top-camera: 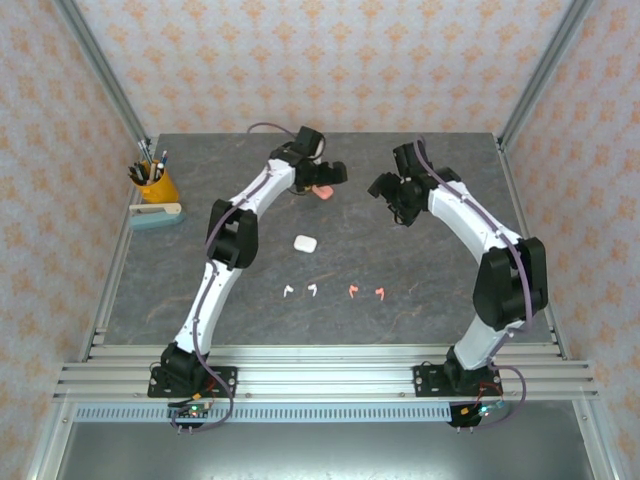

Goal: Insert the wireless bluetooth earbuds into the charging case

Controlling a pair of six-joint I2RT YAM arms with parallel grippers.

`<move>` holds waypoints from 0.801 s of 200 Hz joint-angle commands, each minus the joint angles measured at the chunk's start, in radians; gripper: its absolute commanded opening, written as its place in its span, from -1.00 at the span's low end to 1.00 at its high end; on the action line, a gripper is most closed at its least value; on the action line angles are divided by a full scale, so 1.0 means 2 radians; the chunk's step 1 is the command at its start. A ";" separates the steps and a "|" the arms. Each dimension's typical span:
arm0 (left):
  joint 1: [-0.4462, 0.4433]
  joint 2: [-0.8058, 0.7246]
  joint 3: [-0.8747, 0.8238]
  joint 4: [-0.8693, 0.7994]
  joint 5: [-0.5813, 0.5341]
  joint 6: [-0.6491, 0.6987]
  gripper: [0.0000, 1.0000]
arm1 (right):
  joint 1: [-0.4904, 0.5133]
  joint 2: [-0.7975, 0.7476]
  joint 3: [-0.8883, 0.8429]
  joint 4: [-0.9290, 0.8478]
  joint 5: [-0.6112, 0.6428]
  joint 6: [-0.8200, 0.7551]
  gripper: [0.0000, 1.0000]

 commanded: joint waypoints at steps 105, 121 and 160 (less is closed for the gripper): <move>-0.046 -0.307 -0.375 0.213 -0.036 -0.139 1.00 | -0.036 -0.097 -0.069 -0.019 0.114 -0.020 0.65; -0.034 -0.340 -0.395 0.216 -0.034 -0.138 1.00 | -0.039 -0.060 -0.041 -0.032 0.111 -0.031 0.65; -0.030 -0.403 -0.404 0.176 -0.062 -0.103 1.00 | -0.039 0.053 0.062 -0.077 0.081 0.009 0.64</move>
